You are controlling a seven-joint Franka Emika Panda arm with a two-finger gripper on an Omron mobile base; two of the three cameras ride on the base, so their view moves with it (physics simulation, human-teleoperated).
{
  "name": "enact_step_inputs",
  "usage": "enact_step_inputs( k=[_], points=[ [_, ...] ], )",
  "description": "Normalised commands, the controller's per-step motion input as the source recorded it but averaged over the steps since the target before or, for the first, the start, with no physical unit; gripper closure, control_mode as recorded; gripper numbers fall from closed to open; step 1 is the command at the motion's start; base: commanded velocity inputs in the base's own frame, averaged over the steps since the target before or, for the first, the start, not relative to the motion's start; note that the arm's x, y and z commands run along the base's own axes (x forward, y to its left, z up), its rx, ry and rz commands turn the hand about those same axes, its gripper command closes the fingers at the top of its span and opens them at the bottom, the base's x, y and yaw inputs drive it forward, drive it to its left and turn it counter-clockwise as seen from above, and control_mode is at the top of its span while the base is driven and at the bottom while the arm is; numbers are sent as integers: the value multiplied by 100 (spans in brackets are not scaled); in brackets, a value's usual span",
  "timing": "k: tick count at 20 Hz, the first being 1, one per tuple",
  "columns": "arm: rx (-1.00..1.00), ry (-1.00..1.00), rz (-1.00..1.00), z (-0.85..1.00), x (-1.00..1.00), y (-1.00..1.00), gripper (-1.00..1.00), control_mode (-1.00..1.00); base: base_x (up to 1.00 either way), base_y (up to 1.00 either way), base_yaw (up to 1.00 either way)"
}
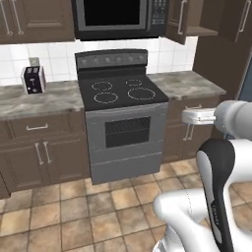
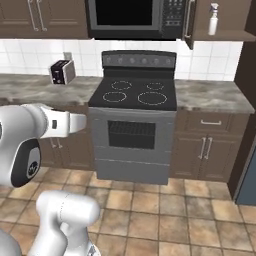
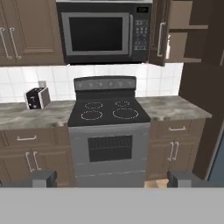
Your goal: Move the cutting board and knife to the sink. Then move spray from the cabinet to the counter.
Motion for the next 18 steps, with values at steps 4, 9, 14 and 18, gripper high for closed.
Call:
enact_step_inputs(
  k=[4,9,14,18],
  points=[
    [0,0,0,0,0,0,-100,100,100,-12,11],
    [0,0,0,0,0,0,-100,100,100,29,-1],
    [0,0,0,0,0,0,-100,100,96,13,-9],
    [0,0,0,0,0,0,-100,100,21,-100,0]
  ],
)
